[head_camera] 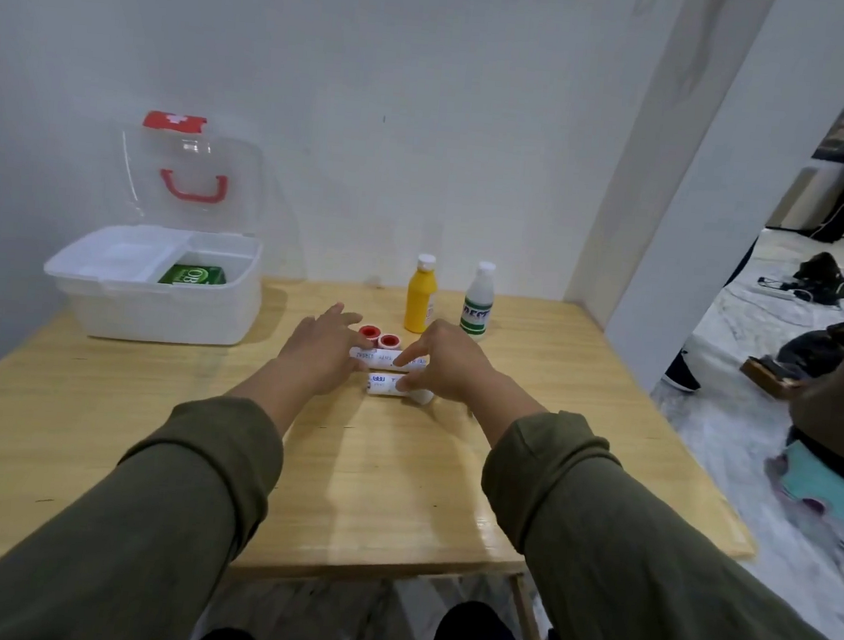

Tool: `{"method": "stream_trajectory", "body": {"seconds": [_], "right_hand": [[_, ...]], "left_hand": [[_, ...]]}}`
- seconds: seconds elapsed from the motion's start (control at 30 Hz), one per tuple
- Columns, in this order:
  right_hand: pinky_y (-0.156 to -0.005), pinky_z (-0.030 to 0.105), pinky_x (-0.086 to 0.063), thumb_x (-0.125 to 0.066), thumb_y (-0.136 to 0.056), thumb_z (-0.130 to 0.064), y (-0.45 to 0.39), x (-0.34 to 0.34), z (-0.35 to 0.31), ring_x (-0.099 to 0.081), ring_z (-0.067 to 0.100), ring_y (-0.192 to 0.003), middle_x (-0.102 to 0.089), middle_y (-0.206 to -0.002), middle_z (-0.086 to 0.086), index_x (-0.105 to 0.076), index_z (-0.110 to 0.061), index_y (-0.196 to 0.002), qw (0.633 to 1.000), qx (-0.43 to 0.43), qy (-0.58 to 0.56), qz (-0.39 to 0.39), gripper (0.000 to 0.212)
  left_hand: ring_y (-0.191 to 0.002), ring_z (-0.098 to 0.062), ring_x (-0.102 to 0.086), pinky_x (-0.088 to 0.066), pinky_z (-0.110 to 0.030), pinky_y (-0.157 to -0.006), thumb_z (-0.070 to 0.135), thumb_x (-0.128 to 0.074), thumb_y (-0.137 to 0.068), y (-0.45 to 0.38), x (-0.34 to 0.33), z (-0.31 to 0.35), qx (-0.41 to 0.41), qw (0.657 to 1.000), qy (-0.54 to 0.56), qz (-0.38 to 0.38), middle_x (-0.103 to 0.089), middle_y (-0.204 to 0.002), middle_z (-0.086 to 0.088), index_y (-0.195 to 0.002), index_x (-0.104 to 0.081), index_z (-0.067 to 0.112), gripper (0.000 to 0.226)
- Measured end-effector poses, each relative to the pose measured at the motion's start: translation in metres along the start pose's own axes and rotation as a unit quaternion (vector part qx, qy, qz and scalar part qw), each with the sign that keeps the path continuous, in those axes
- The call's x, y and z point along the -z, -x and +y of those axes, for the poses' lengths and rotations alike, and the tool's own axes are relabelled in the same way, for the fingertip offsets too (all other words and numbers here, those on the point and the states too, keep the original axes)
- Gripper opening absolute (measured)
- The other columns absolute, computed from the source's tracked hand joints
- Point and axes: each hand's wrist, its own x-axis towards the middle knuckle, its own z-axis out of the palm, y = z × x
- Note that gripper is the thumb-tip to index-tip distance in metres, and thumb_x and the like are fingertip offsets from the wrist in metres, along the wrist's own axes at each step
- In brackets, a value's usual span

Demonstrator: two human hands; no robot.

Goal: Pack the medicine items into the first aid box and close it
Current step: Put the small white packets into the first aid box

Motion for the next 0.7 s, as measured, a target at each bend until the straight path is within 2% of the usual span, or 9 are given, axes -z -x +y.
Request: {"method": "stream_trajectory", "body": {"seconds": [0.1,0.17,0.3,0.4,0.47,0.7], "right_hand": [[-0.087,0.032,-0.042,-0.073,-0.076,-0.038,-0.002,-0.002,-0.001,-0.045,0.02,-0.11,-0.05,-0.119,0.004,-0.068,-0.027,-0.113,1.0,0.004,0.021,-0.005,0.039],[-0.088,0.034,-0.044,-0.073,-0.076,-0.04,-0.002,-0.004,-0.001,-0.045,0.02,-0.109,-0.051,-0.118,0.004,-0.069,-0.026,-0.111,0.999,0.01,0.03,-0.005,0.038],[-0.087,0.033,-0.042,-0.073,-0.076,-0.039,-0.002,-0.008,-0.002,-0.045,0.02,-0.109,-0.054,-0.119,0.003,-0.07,-0.024,-0.109,1.0,0.009,0.026,-0.008,0.036],[-0.083,0.031,-0.042,-0.071,-0.077,-0.039,-0.004,-0.011,-0.004,-0.048,0.018,-0.106,-0.061,-0.115,0.002,-0.068,-0.021,-0.108,1.0,0.006,0.02,-0.023,0.035],[-0.079,0.029,-0.04,-0.071,-0.078,-0.04,-0.005,-0.014,-0.005,-0.048,0.018,-0.106,-0.063,-0.113,0.002,-0.066,-0.022,-0.109,0.999,0.009,0.024,-0.023,0.037],[-0.092,0.037,-0.04,-0.067,-0.079,-0.045,-0.007,-0.021,-0.011,-0.044,0.02,-0.116,-0.061,-0.119,0.002,-0.054,-0.03,-0.128,0.999,-0.007,0.026,-0.028,0.053]], "left_hand": [[-0.142,-0.02,-0.021,-0.025,-0.04,-0.112,0.037,-0.062,-0.085,-0.002,-0.001,-0.002,0.025,0.999,0.016,0.017,-0.035,-0.149,0.003,-0.118,-0.063,0.028,0.035],[-0.132,-0.02,-0.035,-0.03,-0.036,-0.105,0.041,-0.067,-0.08,-0.002,-0.001,-0.004,0.039,0.998,0.039,0.031,-0.043,-0.14,0.005,-0.107,-0.068,0.027,0.03],[-0.114,-0.018,-0.049,-0.038,-0.033,-0.09,0.044,-0.065,-0.08,0.001,0.001,-0.004,0.044,0.998,0.031,0.024,-0.057,-0.121,0.002,-0.105,-0.068,0.024,0.032],[-0.093,-0.019,-0.057,-0.046,-0.031,-0.074,0.043,-0.065,-0.08,0.006,0.0,-0.006,0.064,0.994,0.086,-0.002,-0.064,-0.104,-0.001,-0.094,-0.065,0.022,0.026],[-0.088,-0.018,-0.058,-0.047,-0.03,-0.07,0.042,-0.066,-0.079,0.008,0.001,-0.008,0.067,0.993,0.097,-0.004,-0.065,-0.099,-0.001,-0.09,-0.063,0.021,0.024],[-0.087,-0.014,-0.055,-0.045,-0.026,-0.068,0.042,-0.065,-0.08,0.023,0.008,-0.016,0.082,0.993,0.079,-0.034,-0.065,-0.106,0.0,-0.114,-0.063,0.022,0.04]]}}
